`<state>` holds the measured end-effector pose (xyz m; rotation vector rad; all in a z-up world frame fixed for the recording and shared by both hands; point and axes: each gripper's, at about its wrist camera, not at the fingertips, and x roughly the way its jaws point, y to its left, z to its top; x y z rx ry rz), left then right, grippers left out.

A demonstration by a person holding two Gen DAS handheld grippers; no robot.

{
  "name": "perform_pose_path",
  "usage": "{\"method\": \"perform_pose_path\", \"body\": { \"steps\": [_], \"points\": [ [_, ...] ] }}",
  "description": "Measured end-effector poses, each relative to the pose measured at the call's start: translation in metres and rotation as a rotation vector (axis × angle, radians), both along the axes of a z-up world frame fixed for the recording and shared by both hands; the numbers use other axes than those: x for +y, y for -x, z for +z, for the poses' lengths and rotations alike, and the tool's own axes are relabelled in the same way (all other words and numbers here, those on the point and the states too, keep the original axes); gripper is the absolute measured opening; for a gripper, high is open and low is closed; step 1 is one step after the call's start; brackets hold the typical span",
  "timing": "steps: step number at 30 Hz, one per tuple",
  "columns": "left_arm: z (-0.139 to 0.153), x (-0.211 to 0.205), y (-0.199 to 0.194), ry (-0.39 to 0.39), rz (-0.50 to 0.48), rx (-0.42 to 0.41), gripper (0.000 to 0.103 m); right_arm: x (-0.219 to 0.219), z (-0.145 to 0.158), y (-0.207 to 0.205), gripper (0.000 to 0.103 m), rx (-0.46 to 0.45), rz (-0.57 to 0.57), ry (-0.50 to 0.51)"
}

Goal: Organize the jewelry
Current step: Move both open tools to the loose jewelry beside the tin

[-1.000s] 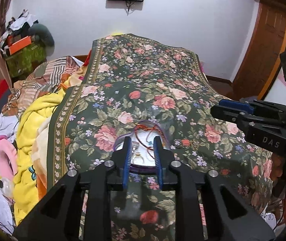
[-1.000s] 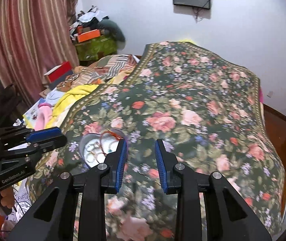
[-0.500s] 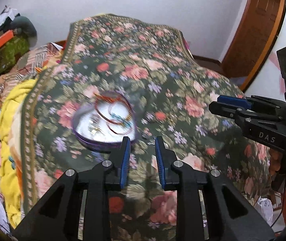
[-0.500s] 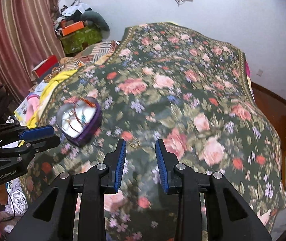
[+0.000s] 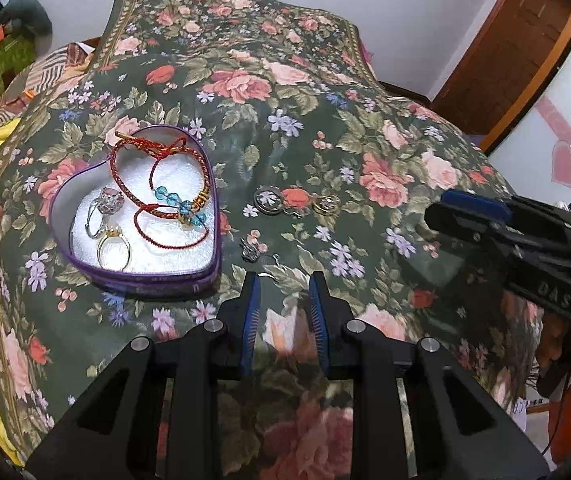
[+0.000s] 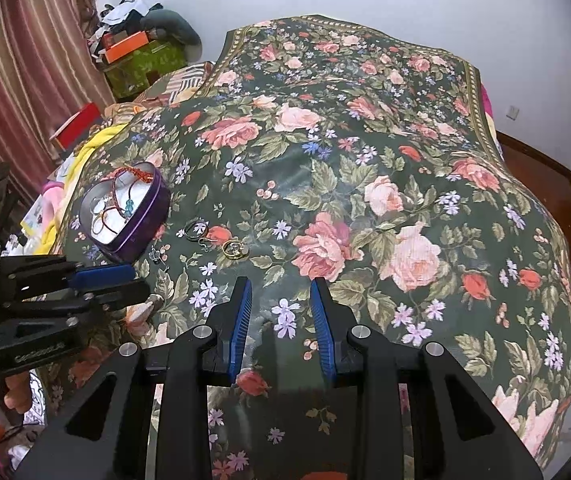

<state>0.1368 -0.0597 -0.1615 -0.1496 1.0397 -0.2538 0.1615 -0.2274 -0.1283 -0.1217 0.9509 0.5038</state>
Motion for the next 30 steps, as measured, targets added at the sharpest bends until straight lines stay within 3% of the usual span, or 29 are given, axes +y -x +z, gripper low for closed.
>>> {"method": "perform_pose_path", "body": {
  "steps": [24, 30],
  "points": [
    [-0.014, 0.007, -0.021, -0.018, 0.033, -0.022, 0.024, 0.047, -0.034, -0.031, 0.027, 0.096, 0.126, 0.023],
    [-0.015, 0.007, -0.021, -0.023, 0.033, -0.024, 0.011, 0.06, -0.037, -0.033, 0.027, 0.084, 0.157, 0.053]
  ]
}}
